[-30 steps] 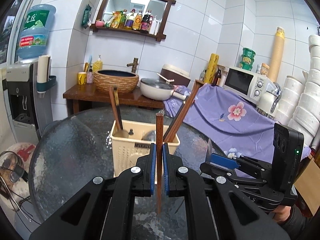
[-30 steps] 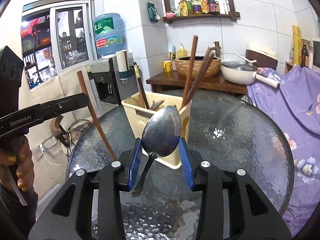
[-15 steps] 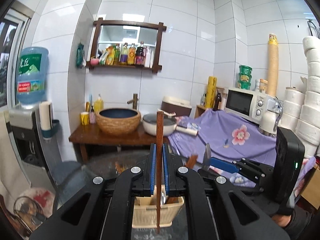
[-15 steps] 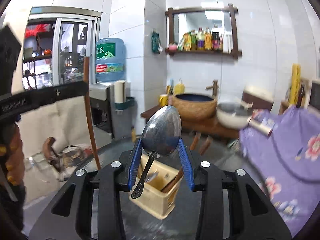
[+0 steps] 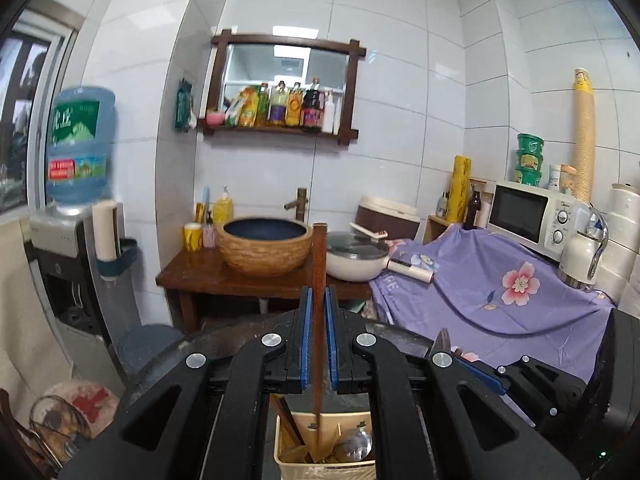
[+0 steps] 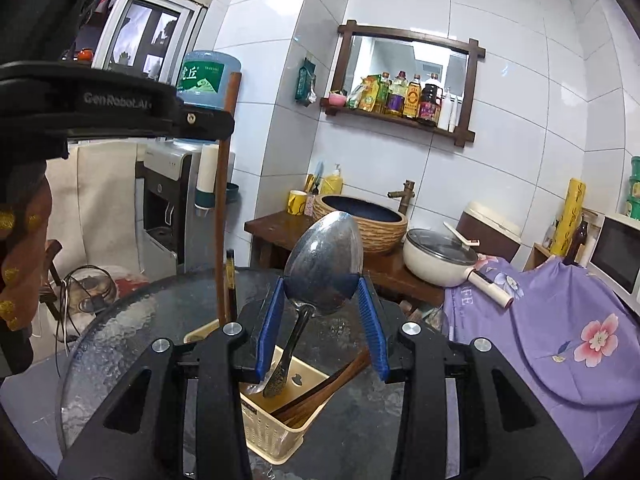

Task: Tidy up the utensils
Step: 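Lift the chopstick over the caddy with the left tool while the right tool carries the spoon there, then open the left tool dropping the chopstick into the caddy while the right tool releases the spoon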

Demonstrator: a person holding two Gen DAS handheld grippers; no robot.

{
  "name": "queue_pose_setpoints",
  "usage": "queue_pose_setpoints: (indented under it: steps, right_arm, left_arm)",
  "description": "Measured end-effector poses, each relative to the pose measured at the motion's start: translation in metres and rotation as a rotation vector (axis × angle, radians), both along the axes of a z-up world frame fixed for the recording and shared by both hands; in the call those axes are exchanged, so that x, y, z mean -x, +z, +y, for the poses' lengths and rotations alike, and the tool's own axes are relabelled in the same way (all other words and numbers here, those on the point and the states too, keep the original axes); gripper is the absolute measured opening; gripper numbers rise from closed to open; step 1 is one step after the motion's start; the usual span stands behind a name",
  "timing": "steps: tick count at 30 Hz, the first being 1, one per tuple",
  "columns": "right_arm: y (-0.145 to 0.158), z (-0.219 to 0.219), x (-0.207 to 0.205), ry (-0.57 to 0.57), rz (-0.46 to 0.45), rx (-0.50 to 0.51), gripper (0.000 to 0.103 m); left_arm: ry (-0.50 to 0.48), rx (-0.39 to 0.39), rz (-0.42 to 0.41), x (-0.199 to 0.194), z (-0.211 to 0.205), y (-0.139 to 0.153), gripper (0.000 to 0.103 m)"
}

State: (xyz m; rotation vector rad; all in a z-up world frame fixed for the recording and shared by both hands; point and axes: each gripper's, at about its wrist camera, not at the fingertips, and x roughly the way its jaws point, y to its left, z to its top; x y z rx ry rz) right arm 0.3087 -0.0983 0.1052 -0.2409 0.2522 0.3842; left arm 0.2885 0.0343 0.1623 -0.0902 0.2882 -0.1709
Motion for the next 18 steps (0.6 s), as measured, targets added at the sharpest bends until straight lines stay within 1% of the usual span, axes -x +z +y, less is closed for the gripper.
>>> queue_pose_setpoints:
  steps: [6, 9, 14, 18]
  right_arm:
    - [-0.033, 0.01, -0.002, -0.005, 0.011, 0.045, 0.038]
    - [-0.047, 0.013, -0.004, 0.0, 0.037, 0.051, 0.038]
    - [-0.07, 0.014, -0.006, -0.004, 0.076, 0.063, 0.039]
    - [-0.08, 0.014, -0.009, -0.005, 0.1, 0.061, 0.039]
  left_arm:
    - [0.003, 0.016, 0.072, -0.012, 0.003, -0.037, 0.007]
    - [-0.005, -0.005, 0.102, -0.014, -0.001, -0.057, 0.007]
    - [-0.01, -0.013, 0.148, -0.017, -0.002, -0.081, 0.007]
    - [-0.009, -0.019, 0.186, -0.021, -0.002, -0.099, 0.007]
